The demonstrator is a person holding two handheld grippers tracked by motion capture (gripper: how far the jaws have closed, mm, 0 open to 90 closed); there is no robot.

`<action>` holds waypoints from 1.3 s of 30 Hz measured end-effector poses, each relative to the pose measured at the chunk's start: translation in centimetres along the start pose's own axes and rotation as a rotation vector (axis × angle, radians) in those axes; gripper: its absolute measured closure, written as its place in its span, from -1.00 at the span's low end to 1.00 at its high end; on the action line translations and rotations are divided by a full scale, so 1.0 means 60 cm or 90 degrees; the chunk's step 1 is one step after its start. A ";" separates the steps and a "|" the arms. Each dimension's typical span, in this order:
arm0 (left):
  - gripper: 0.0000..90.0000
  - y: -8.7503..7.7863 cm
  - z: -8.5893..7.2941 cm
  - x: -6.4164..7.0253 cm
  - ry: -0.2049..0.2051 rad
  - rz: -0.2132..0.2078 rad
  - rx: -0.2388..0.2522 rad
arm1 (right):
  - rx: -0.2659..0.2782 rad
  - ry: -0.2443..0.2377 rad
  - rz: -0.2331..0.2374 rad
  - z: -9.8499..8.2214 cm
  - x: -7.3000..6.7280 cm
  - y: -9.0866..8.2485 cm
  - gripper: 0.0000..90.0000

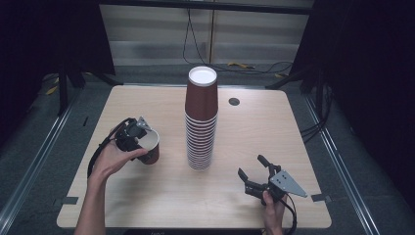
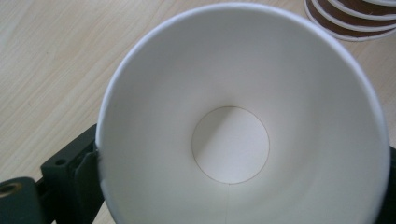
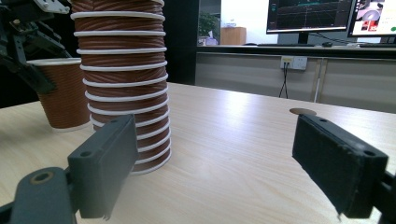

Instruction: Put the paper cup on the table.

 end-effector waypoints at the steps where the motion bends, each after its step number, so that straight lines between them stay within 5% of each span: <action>1: -0.89 0.002 -0.003 0.000 -0.005 -0.005 0.000 | 0.000 0.000 0.000 0.000 0.000 0.000 -0.69; 11: -0.76 0.019 -0.025 0.003 -0.020 -0.011 0.023 | 0.001 0.001 0.000 0.000 0.000 0.000 -0.69; 22: -0.68 0.032 -0.043 0.013 -0.082 -0.006 0.111 | 0.003 0.004 -0.001 0.000 0.001 -0.001 -0.70; 30: -0.65 0.036 -0.060 0.019 -0.112 -0.004 0.109 | 0.006 0.003 -0.002 0.001 0.002 -0.001 -0.70; 39: -0.65 0.035 -0.078 0.030 -0.155 0.008 0.154 | 0.005 0.004 -0.003 0.000 0.002 -0.001 -0.70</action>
Point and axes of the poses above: each handheld gripper's, and its own axes: y roughly forward along the jaws, z roughly out of its top, x roughly to its right, the point moved 6 cm from there along y, roughly forward along the jaws, and after that the axes turned 10 degrees about z, right-handed, at the moved point
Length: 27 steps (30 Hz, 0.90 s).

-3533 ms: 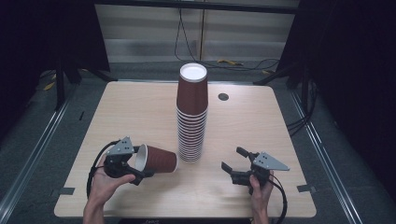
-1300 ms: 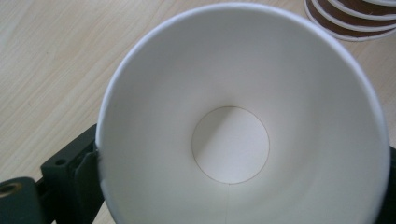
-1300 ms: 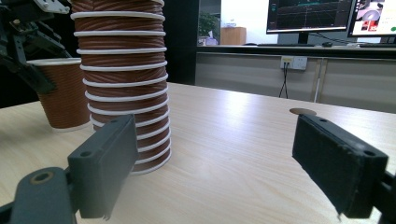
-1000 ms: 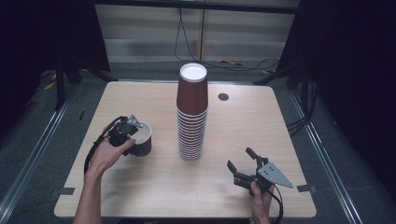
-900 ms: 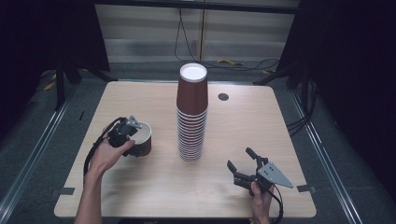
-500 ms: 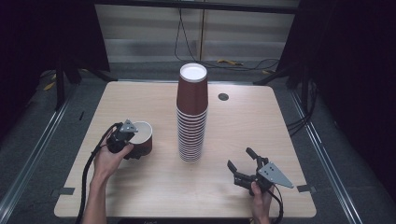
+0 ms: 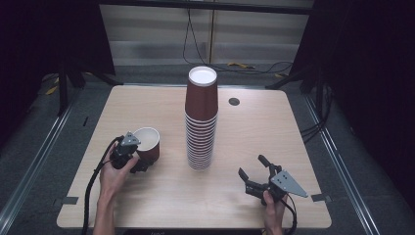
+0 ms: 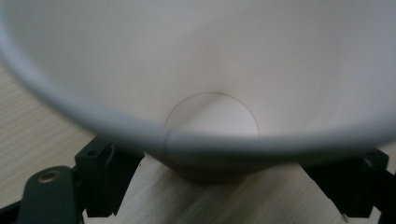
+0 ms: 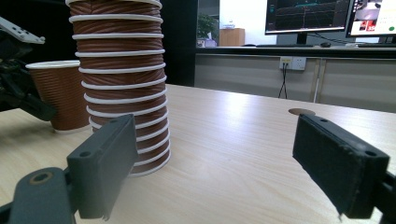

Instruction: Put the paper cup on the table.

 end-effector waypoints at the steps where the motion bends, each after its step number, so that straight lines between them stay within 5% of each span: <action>1: -0.65 -0.002 -0.002 0.001 -0.005 0.005 0.004 | 0.000 0.000 0.000 0.000 0.000 0.000 -0.70; 10: -0.64 -0.036 -0.013 0.009 -0.040 0.041 0.066 | 0.000 0.000 -0.001 0.000 0.000 0.000 -0.70; 19: -0.65 -0.081 -0.015 0.032 -0.078 0.034 0.177 | -0.001 0.001 -0.001 0.000 0.000 0.000 -0.70; 27: -0.65 -0.096 -0.024 0.061 -0.082 0.036 0.224 | 0.000 0.001 -0.002 0.000 0.000 0.000 -0.70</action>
Point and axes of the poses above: each handheld gripper's, and its own axes: y roughly forward along the jaws, z roughly out of its top, x roughly to its right, the point moved 6 cm from there along y, roughly forward along the jaws, and after that the axes turned 10 degrees about z, right-handed, at the moved point
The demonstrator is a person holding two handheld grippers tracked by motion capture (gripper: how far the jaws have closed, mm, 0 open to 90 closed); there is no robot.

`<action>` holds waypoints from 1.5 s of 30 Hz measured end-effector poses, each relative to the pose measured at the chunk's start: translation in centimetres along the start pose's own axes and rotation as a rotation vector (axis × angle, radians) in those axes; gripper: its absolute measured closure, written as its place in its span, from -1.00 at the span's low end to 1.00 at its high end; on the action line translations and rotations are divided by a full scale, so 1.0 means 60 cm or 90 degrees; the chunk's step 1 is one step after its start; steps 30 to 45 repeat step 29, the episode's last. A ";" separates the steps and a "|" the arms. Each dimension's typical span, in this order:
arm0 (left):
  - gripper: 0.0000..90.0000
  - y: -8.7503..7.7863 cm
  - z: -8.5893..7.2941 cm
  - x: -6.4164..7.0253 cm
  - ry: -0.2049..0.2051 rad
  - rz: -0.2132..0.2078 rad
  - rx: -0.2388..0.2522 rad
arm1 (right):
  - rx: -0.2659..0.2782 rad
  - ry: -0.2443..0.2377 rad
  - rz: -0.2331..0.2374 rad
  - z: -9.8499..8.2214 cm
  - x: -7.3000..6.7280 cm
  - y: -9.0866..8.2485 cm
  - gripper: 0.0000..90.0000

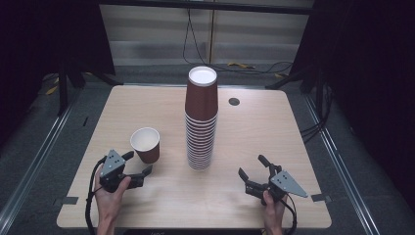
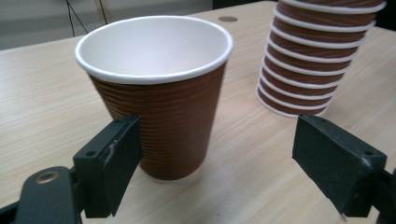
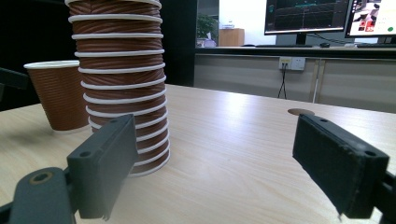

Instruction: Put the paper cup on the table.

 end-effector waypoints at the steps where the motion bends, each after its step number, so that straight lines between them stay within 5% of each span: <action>1: -0.65 -0.002 -0.001 0.004 0.002 0.003 0.008 | 0.000 0.000 0.000 0.000 0.000 0.000 -0.70; 15: -0.65 0.000 -0.035 0.059 -0.017 0.013 0.054 | 0.000 0.000 -0.001 0.000 0.000 0.000 -0.70; 19: -0.65 -0.001 -0.038 0.069 -0.035 -0.006 0.073 | 0.000 0.000 -0.002 0.000 0.000 0.000 -0.70; 21: -0.65 -0.002 -0.038 0.069 -0.022 0.012 0.077 | -0.002 0.000 -0.002 0.000 0.000 0.000 -0.70; 29: -0.65 -0.015 -0.038 0.070 -0.017 0.019 0.130 | -0.021 0.006 -0.004 -0.001 0.002 0.004 -0.70; 45: -0.65 -0.015 -0.038 0.070 -0.017 0.019 0.130 | -0.021 0.006 -0.004 -0.001 0.002 0.004 -0.70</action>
Point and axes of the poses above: each handheld gripper's, and its own axes: y roughly forward along the jaws, z roughly out of its top, x roughly to its right, the point moved 6 cm from there along y, roughly forward along the jaws, and after that the axes turned 10 degrees about z, right-handed, at the moved point
